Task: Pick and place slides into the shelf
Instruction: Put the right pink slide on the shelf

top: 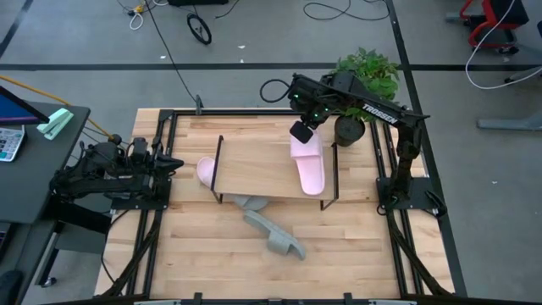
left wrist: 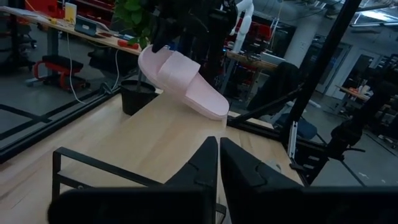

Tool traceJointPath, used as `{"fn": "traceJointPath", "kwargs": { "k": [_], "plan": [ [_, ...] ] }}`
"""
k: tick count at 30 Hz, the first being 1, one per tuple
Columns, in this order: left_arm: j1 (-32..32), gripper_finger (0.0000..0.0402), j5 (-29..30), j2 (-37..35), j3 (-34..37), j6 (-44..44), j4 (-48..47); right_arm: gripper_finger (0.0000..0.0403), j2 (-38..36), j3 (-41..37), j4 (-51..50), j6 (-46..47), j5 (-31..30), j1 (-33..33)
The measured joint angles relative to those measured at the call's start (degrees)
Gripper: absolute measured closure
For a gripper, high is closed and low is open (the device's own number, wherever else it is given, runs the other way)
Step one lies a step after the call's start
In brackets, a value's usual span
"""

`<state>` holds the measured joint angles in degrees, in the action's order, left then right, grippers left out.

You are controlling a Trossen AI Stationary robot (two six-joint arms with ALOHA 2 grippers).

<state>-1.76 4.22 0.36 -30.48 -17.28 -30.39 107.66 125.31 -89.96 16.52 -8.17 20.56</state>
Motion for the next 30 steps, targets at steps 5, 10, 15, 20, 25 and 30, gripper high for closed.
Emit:
{"fn": "traceJointPath", "kwargs": {
  "k": [5,10,15,20,25,30],
  "plan": [
    [0.00,0.0385,0.01,0.00,0.00,0.02,0.02,0.0393,-0.07,-2.09,-0.04,-0.43,0.18,0.04],
    [0.00,0.0393,0.01,0.00,0.00,0.05,0.05,0.0393,-0.07,-4.86,-0.03,-1.89,-0.89,-0.50],
    [0.00,0.0385,0.01,0.00,0.00,0.09,0.06,0.0393,-0.07,-6.39,0.01,-2.20,-2.09,-0.50],
    [0.00,0.0378,0.01,0.00,0.00,0.10,0.08,0.0393,-0.07,-7.25,-0.08,-2.73,-3.49,-0.52],
    [0.00,0.0383,0.01,0.00,0.00,0.09,0.08,0.0393,-0.07,-7.55,-0.15,-2.26,-3.99,-0.50],
    [0.02,0.0393,0.02,0.00,0.00,0.09,0.08,0.0393,-0.07,-7.57,-0.15,-1.78,-4.15,-0.50]
  ]
}}
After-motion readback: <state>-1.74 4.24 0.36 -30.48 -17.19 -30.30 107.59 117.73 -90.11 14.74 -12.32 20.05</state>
